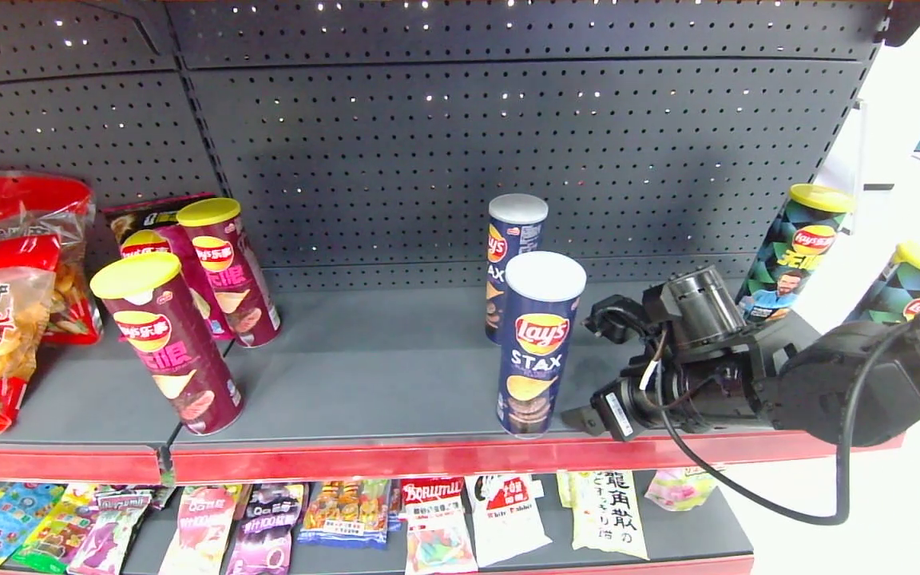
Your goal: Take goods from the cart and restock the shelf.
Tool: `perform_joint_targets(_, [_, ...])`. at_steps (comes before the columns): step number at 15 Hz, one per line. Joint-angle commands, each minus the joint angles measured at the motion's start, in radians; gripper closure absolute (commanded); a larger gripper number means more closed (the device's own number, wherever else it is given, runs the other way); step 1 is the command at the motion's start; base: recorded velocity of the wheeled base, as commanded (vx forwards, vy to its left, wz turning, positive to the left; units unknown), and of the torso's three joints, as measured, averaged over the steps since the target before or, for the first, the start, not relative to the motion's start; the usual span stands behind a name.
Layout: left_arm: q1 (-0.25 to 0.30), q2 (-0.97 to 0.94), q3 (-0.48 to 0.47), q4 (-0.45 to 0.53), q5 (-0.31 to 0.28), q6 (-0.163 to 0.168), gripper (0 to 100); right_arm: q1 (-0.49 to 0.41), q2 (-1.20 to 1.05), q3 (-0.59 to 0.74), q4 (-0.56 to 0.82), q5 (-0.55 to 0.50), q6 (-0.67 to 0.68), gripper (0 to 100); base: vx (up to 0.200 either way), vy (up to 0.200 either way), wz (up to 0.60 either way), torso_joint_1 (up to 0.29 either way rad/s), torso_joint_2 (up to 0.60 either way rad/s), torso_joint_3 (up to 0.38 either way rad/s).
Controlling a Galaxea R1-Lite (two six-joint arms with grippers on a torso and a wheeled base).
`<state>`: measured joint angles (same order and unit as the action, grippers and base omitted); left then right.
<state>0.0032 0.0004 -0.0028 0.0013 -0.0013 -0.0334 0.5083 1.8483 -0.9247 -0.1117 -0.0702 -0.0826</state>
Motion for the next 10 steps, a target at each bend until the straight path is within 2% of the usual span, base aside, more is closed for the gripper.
perform_joint_targets(1, [0.000,0.000,0.000,0.000,0.000,0.000,0,0.003,0.008,-0.005,0.000,0.000,-0.002,0,0.000,0.000,0.00,0.000,0.00,0.000])
perform_joint_targets(10, [0.000,0.000,0.000,0.000,0.001,0.000,0,0.012,0.034,-0.028,0.001,-0.006,0.000,0,0.000,0.000,0.00,0.000,0.00,0.000])
